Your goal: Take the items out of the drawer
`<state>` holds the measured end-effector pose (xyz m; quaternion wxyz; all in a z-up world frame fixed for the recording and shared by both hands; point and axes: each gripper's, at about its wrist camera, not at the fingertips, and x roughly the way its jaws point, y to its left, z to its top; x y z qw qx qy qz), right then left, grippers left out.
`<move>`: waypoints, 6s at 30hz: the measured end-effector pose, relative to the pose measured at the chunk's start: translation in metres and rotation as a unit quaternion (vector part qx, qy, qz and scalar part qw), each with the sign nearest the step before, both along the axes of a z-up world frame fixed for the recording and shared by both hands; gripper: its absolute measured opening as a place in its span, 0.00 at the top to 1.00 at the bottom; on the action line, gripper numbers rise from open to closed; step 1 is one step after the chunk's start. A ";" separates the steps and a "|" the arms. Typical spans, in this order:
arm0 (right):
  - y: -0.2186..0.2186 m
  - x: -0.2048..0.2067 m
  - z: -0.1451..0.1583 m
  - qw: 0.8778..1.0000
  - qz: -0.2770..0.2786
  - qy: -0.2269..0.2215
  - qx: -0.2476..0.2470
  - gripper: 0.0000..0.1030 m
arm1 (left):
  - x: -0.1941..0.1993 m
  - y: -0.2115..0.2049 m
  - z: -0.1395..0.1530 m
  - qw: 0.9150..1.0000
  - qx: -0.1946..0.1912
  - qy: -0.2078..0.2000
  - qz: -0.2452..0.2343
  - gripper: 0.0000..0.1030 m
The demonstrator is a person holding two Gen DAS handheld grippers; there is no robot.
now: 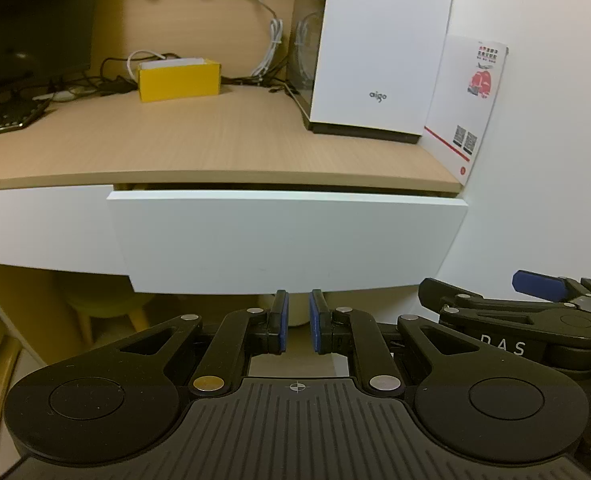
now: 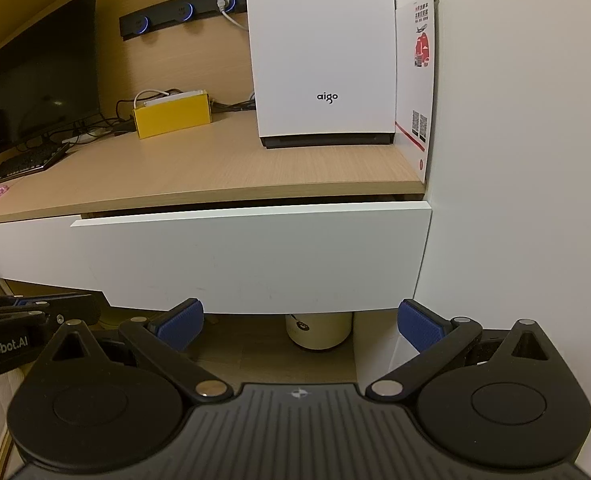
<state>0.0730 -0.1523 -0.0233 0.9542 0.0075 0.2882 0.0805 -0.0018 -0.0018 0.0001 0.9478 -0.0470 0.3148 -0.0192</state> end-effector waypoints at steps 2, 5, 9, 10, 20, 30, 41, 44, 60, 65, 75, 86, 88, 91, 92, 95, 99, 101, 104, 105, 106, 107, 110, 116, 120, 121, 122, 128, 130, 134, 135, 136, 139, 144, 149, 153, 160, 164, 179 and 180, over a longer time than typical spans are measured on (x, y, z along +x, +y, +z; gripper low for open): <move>0.000 0.000 0.000 1.000 -0.001 0.000 0.000 0.00 | 0.000 -0.001 0.000 1.000 0.000 0.000 0.000 0.87; -0.001 0.000 -0.001 1.000 -0.002 0.000 0.000 0.00 | 0.001 -0.003 0.000 1.000 0.000 0.000 0.000 0.87; -0.001 0.001 -0.001 1.000 -0.003 0.000 0.000 0.00 | 0.003 -0.006 -0.001 1.000 0.000 0.001 -0.001 0.87; -0.001 0.001 -0.001 1.000 -0.003 0.000 0.000 0.00 | 0.003 -0.006 -0.001 1.000 0.000 0.001 -0.001 0.87; -0.002 0.001 -0.002 1.000 0.000 0.003 0.006 0.00 | 0.007 -0.008 0.000 1.000 -0.001 0.001 -0.005 0.87; -0.001 0.005 -0.005 1.000 -0.006 0.008 0.005 0.00 | 0.011 0.001 -0.004 1.000 -0.009 0.006 -0.012 0.87; 0.010 0.007 -0.007 1.000 0.000 0.017 -0.009 0.00 | 0.016 0.020 -0.011 0.999 -0.017 0.020 -0.031 0.87; 0.020 0.007 -0.008 1.000 0.015 0.016 -0.022 0.00 | 0.019 0.027 -0.013 0.999 -0.019 0.023 -0.034 0.87; 0.062 0.055 -0.015 0.999 0.017 0.041 -0.029 0.00 | 0.093 0.156 -0.011 0.994 -0.072 0.019 0.086 0.87; 0.106 0.105 -0.003 0.999 0.000 0.036 -0.040 0.00 | 0.135 0.194 -0.002 0.992 -0.080 0.043 0.089 0.86; 0.160 0.165 0.009 0.994 -0.029 0.068 -0.082 0.00 | 0.178 0.183 0.008 0.992 -0.085 0.093 -0.013 0.86; 0.141 0.203 -0.010 0.993 -0.020 0.092 -0.069 0.00 | 0.200 0.166 -0.003 0.990 -0.076 0.118 -0.025 0.86; 0.137 0.207 -0.013 0.993 -0.010 0.091 -0.068 0.00 | 0.202 0.171 -0.007 0.987 -0.089 0.131 -0.009 0.86; 0.130 0.210 -0.014 0.993 -0.008 0.101 -0.055 0.00 | 0.203 0.173 -0.009 0.988 -0.078 0.131 -0.007 0.87; 0.128 0.210 -0.015 0.994 -0.008 0.099 -0.048 0.00 | 0.203 0.174 -0.009 0.989 -0.074 0.130 -0.003 0.87; 0.127 0.209 -0.016 0.994 -0.002 0.096 -0.050 0.00 | 0.203 0.176 -0.009 0.987 -0.090 0.133 0.012 0.87; 0.127 0.216 -0.015 0.991 -0.001 0.121 -0.052 0.00 | 0.208 0.169 -0.008 0.986 -0.088 0.143 0.006 0.87; 0.129 0.221 -0.015 0.989 -0.002 0.141 -0.053 0.00 | 0.209 0.165 -0.008 0.983 -0.101 0.152 -0.008 0.87; 0.131 0.224 -0.017 0.985 0.003 0.162 -0.056 0.00 | 0.209 0.152 -0.008 0.984 -0.094 0.151 -0.027 0.87; 0.131 0.221 -0.017 0.985 0.001 0.162 -0.057 0.00 | 0.210 0.149 -0.008 0.983 -0.094 0.152 -0.030 0.87; 0.131 0.218 -0.017 0.985 0.000 0.161 -0.057 0.00 | 0.211 0.147 -0.009 0.983 -0.095 0.154 -0.032 0.87; 0.131 0.215 -0.017 0.985 -0.001 0.161 -0.056 0.00 | 0.212 0.146 -0.010 0.983 -0.095 0.157 -0.034 0.87; 0.129 0.207 -0.017 0.985 0.000 0.166 -0.056 0.00 | 0.215 0.141 -0.016 0.981 -0.080 0.172 -0.041 0.87; 0.121 0.190 -0.014 0.984 0.009 0.174 -0.046 0.00 | 0.204 0.133 -0.016 0.980 -0.055 0.175 -0.071 0.87; 0.119 0.178 -0.014 0.984 0.006 0.171 -0.043 0.00 | 0.190 0.127 -0.016 0.980 -0.033 0.171 -0.094 0.87; 0.119 0.176 -0.013 0.984 0.005 0.171 -0.043 0.00 | 0.186 0.125 -0.015 0.979 -0.029 0.173 -0.100 0.87; 0.118 0.173 -0.013 0.984 0.004 0.172 -0.042 0.00 | 0.181 0.125 -0.014 0.979 -0.025 0.173 -0.104 0.87; 0.117 0.150 -0.013 0.983 0.002 0.176 -0.044 0.00 | 0.165 0.128 -0.013 0.972 -0.040 0.195 -0.125 0.87; 0.116 0.140 -0.012 0.983 0.002 0.180 -0.044 0.00 | 0.159 0.127 -0.013 0.970 -0.035 0.200 -0.138 0.87; 0.113 0.121 -0.011 0.981 0.007 0.187 -0.044 0.00 | 0.146 0.123 -0.011 0.960 -0.015 0.220 -0.174 0.87; 0.112 0.116 -0.010 0.981 0.010 0.190 -0.042 0.00 | 0.144 0.121 -0.011 0.957 -0.011 0.225 -0.183 0.87; 0.110 0.110 -0.010 0.980 0.013 0.193 -0.039 0.00 | 0.142 0.120 -0.010 0.953 -0.006 0.233 -0.194 0.87; 0.104 0.095 -0.008 0.979 0.023 0.202 -0.031 0.00 | 0.135 0.118 -0.010 0.943 0.001 0.251 -0.217 0.88; 0.098 0.075 -0.004 0.973 0.045 0.223 -0.027 0.00 | 0.138 0.115 -0.015 0.929 -0.003 0.268 -0.257 0.87; 0.105 0.079 0.013 0.981 0.073 0.167 -0.072 0.00 | 0.153 0.122 -0.005 0.949 -0.008 0.213 -0.230 0.87; 0.125 0.109 0.023 0.980 0.124 0.107 -0.114 0.00 | 0.165 0.129 0.007 0.968 0.016 0.167 -0.185 0.86; 0.163 0.194 -0.019 0.952 0.213 0.199 -0.094 0.18 | 0.183 0.133 0.004 0.977 0.030 0.157 -0.138 0.86; 0.173 0.223 -0.047 0.939 0.226 0.240 -0.096 0.26 | 0.191 0.131 -0.004 0.975 0.031 0.168 -0.143 0.86; 0.123 0.220 -0.055 0.941 0.189 0.269 -0.086 0.50 | 0.244 0.088 -0.056 0.954 0.101 0.221 -0.177 0.86; 0.116 0.216 -0.053 0.943 0.179 0.268 -0.088 0.50 | 0.246 0.086 -0.059 0.952 0.108 0.224 -0.180 0.86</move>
